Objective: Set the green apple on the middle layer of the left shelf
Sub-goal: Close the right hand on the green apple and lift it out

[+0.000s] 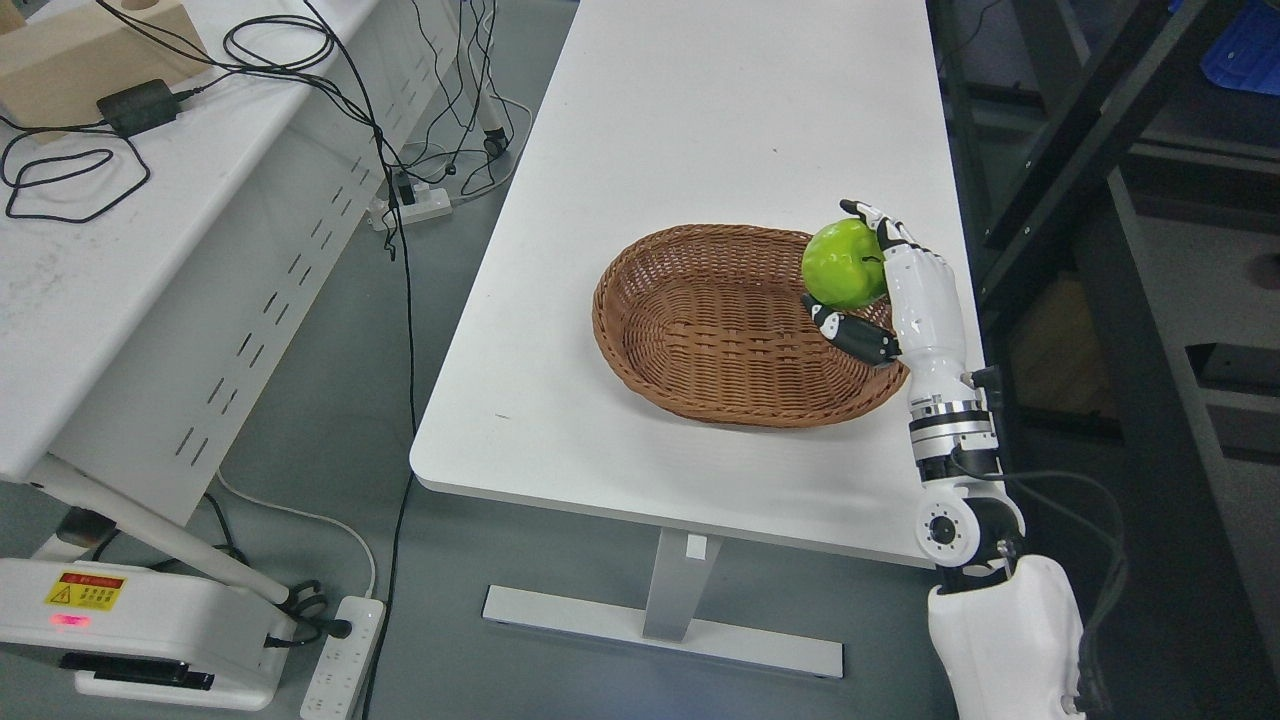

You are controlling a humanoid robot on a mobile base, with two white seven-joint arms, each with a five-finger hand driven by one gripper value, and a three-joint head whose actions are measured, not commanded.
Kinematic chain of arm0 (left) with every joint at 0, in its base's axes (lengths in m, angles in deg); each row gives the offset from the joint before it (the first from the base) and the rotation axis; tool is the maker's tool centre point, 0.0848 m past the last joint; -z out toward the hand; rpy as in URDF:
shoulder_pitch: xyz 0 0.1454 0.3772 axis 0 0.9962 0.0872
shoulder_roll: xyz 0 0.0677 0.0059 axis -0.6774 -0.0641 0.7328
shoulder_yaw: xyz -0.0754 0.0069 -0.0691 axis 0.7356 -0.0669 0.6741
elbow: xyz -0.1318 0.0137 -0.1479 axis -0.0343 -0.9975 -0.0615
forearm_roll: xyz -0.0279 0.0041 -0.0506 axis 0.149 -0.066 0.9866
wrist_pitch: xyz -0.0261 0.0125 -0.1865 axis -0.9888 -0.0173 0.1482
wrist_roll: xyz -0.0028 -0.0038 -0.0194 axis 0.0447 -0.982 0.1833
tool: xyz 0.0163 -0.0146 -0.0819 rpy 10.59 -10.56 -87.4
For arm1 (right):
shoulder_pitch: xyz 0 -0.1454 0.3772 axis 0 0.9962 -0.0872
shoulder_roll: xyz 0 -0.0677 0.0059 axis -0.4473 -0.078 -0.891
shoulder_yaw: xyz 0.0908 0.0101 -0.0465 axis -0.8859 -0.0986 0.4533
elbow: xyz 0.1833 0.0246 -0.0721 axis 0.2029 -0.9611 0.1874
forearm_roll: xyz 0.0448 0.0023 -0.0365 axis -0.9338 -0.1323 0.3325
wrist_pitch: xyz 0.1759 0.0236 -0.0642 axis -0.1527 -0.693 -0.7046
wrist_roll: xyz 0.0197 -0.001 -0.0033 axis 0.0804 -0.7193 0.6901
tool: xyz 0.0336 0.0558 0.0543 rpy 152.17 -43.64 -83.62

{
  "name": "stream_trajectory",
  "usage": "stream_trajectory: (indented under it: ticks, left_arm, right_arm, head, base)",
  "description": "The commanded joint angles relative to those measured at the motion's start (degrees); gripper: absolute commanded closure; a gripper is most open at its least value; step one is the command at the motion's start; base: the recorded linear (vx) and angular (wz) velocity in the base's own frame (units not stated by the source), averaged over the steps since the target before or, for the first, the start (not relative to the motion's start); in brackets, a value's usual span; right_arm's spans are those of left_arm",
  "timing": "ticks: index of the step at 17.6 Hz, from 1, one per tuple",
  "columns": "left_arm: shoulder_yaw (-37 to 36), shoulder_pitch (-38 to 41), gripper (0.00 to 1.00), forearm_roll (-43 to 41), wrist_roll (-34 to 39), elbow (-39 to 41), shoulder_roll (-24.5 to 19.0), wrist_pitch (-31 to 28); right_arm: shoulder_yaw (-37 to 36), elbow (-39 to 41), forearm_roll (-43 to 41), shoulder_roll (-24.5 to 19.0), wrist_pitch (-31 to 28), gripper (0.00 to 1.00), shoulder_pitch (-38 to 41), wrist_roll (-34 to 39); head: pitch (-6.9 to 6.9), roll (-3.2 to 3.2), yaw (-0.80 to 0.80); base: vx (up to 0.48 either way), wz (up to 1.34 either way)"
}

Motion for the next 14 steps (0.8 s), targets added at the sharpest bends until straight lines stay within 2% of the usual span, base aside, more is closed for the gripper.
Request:
stream_trajectory:
  ticks: [1,14]
  left_arm:
    - [0.08,0.0,0.0,0.0,0.01,-0.08,-1.0,0.02]
    - [0.08,0.0,0.0,0.0,0.01,0.01,-1.0,0.02]
  right_arm:
    - [-2.79,7.42,-0.67,-1.46,-0.21,1.0,2.7,-0.08]
    - [-2.52,7.6,-0.67,-1.99,-0.13,1.0,4.56,-0.08]
  head:
    - [0.0,0.0,0.0]
    - [0.0,0.0,0.0]
  base:
    - [0.0,0.0]
    - [-0.005,0.0]
